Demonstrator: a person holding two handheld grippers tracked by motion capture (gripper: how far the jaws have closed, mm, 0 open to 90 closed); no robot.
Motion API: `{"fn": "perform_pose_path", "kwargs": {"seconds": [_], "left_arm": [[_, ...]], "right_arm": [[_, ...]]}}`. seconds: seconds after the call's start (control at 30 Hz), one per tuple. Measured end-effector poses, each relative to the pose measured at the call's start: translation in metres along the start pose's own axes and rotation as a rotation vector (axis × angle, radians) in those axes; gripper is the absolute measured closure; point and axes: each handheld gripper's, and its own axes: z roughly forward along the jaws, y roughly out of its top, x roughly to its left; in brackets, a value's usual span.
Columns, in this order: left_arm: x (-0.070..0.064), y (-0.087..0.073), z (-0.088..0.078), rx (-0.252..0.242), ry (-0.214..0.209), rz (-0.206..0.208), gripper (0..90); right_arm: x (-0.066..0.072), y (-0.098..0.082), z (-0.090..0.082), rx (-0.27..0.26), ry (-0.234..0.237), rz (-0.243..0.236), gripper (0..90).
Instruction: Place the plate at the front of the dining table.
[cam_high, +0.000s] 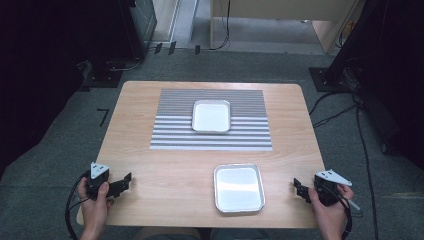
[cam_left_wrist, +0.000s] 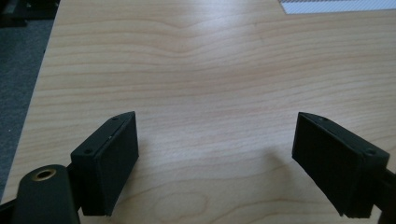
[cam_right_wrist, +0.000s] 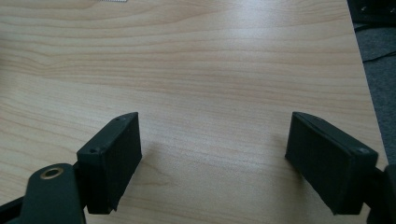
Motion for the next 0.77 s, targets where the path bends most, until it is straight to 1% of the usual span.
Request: {"fn": "perform_pose_path", "kwargs": {"seconds": [0.07, 0.1, 0.13, 0.17, 0.2, 0.23, 0.27, 0.3, 0.37, 0.4, 0.77], "left_arm": [[0.0012, -0.0017, -0.0002, 0.004, 0.004, -0.003, 14.6], [0.0007, -0.0024, -0.0003, 0.003, 0.010, 0.002, 14.5], [-0.0001, -0.0030, -0.0001, 0.003, 0.013, 0.010, 13.6], [-0.0019, -0.0039, 0.0001, 0.004, 0.026, 0.027, 13.6], [-0.0061, -0.0060, 0.0005, -0.008, 0.038, 0.055, 13.4], [-0.0061, -0.0060, 0.0005, -0.008, 0.038, 0.055, 13.5], [-0.0083, -0.0063, 0.0003, -0.014, 0.047, 0.067, 13.4], [-0.0083, -0.0063, 0.0003, -0.014, 0.047, 0.067, 13.4], [-0.0060, -0.0057, 0.0012, -0.005, 0.022, 0.052, 13.5], [-0.0054, -0.0057, 0.0013, -0.005, 0.018, 0.052, 13.3], [-0.0054, -0.0055, 0.0014, -0.003, 0.018, 0.055, 12.9]], "right_arm": [[0.0007, -0.0001, 0.0001, 0.003, -0.005, -0.005, 17.9], [0.0018, -0.0003, 0.0005, 0.003, -0.012, -0.015, 17.3], [0.0054, -0.0017, 0.0019, 0.000, -0.029, -0.037, 15.3], [0.0054, -0.0017, 0.0019, 0.000, -0.029, -0.037, 15.3], [0.0061, -0.0030, 0.0022, -0.008, -0.033, -0.033, 15.1], [0.0061, -0.0030, 0.0022, -0.008, -0.033, -0.033, 15.1], [0.0062, -0.0031, 0.0022, -0.009, -0.034, -0.031, 15.1], [0.0062, -0.0031, 0.0022, -0.009, -0.034, -0.031, 15.1], [0.0062, -0.0031, 0.0022, -0.009, -0.034, -0.031, 15.1], [0.0062, -0.0031, 0.0022, -0.009, -0.034, -0.031, 15.1], [0.0063, -0.0030, 0.0023, -0.009, -0.034, -0.031, 15.0]]}}
